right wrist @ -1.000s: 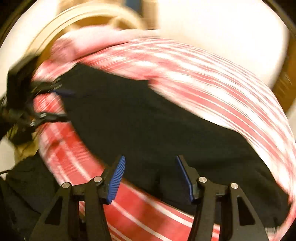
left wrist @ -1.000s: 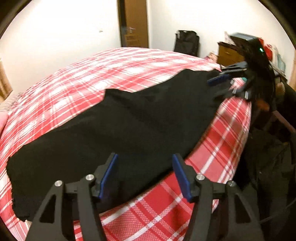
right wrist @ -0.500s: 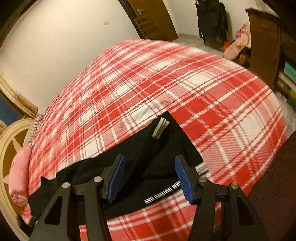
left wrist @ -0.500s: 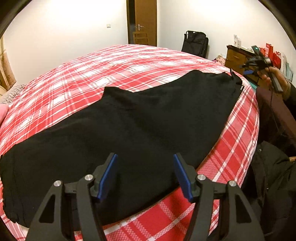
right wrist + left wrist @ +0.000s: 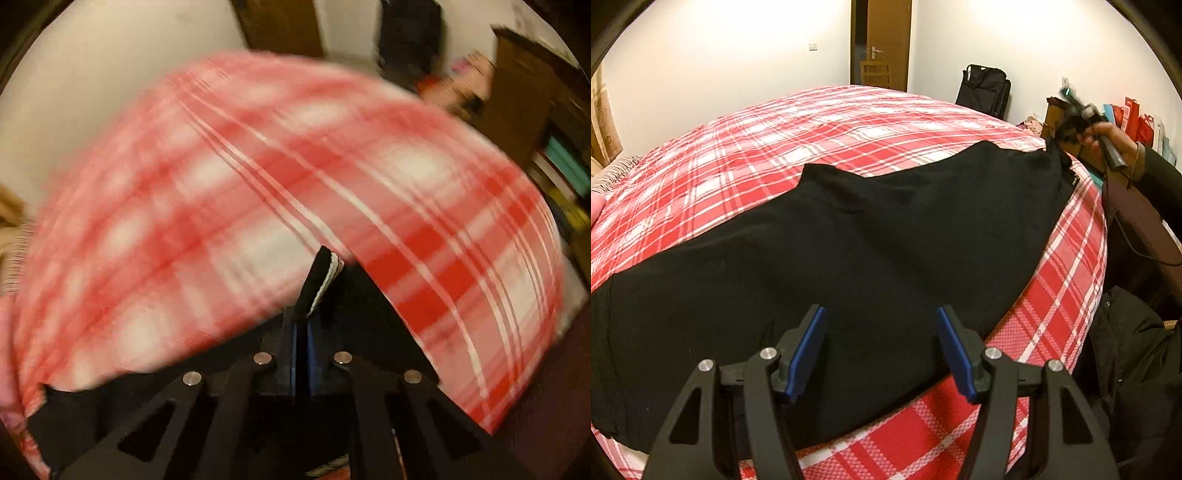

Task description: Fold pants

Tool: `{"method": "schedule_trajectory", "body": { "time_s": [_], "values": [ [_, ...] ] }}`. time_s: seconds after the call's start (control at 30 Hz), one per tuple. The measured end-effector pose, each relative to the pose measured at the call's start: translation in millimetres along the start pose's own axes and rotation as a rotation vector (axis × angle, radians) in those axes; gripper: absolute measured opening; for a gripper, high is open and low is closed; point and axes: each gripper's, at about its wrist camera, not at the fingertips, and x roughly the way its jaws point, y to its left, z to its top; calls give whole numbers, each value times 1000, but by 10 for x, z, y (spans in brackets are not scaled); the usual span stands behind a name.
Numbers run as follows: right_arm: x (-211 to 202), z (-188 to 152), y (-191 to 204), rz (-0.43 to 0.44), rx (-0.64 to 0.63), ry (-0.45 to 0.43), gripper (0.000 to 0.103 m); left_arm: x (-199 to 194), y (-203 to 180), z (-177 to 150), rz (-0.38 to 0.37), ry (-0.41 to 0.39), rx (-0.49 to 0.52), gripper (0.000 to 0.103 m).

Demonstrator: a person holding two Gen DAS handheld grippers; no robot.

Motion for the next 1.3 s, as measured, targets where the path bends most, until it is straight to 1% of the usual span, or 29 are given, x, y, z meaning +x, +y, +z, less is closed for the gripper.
{"method": "schedule_trajectory", "body": {
  "time_s": [0.1, 0.13, 0.17, 0.2, 0.27, 0.4, 0.47, 0.5, 0.6, 0.7, 0.8, 0.87, 0.93, 0.97, 1.0, 1.07, 1.1, 1.13, 1.17, 1.2, 1.3],
  "values": [
    [-634, 41, 130, 206, -42, -198, 4, 30, -8, -4, 1, 8, 1, 64],
    [-784, 13, 117, 238, -46, -242, 4, 39, -15, -4, -1, 9, 0, 64],
    [-881, -33, 68, 250, -39, -272, 4, 45, -15, -5, -4, 10, 0, 64],
    [-902, -84, -25, 248, -23, -280, 4, 57, -21, -10, -8, 11, 0, 64],
    [-804, -203, -258, 220, 24, -248, 4, 86, -35, -22, -13, 15, 1, 64],
    [-301, -528, -832, 143, 145, -108, 4, 120, -58, -39, -25, 23, 12, 64],
    [-115, -675, -1034, 143, 207, -62, 4, 120, -62, -21, -25, 26, 18, 64],
    [-44, -734, -1086, 145, 219, -42, 4, 118, -67, -12, -25, 27, 18, 64],
    [31, -803, -1152, 151, 243, -35, 4, 101, -102, 24, -22, 26, 29, 64],
    [-65, -832, -1112, 148, 226, -53, 4, 62, -141, 44, -28, 14, 34, 64],
    [-175, -867, -1138, 170, 217, -69, 4, 61, -169, 29, -29, 15, 40, 64],
    [-125, -858, -1164, 161, 217, -50, 4, 71, -169, 6, -26, 21, 38, 64],
    [-13, -856, -1155, 138, 190, -5, 4, 76, -149, -12, -27, 24, 30, 64],
    [-17, -851, -1167, 148, 183, -16, 4, 71, -142, -15, -25, 24, 26, 64],
    [-28, -837, -1175, 152, 185, -13, 6, 56, -135, -17, -20, 21, 23, 64],
    [-104, -810, -1205, 126, 216, -39, 22, 9, -122, -16, -20, 10, 16, 64],
    [-175, -796, -1227, 87, 223, -75, 40, -33, -116, -16, -20, 0, 13, 64],
    [-239, -785, -1252, 53, 229, -100, 46, -47, -118, -17, -18, -4, 12, 64],
    [-302, -776, -1285, 31, 247, -116, 46, -81, -114, -22, -12, -10, 12, 64],
    [-336, -775, -1297, 31, 259, -123, 47, -101, -109, -26, -8, -12, 11, 64],
    [-447, -787, -1205, 57, 252, -139, 47, -172, -70, -44, 13, -26, 2, 64]
  ]
}}
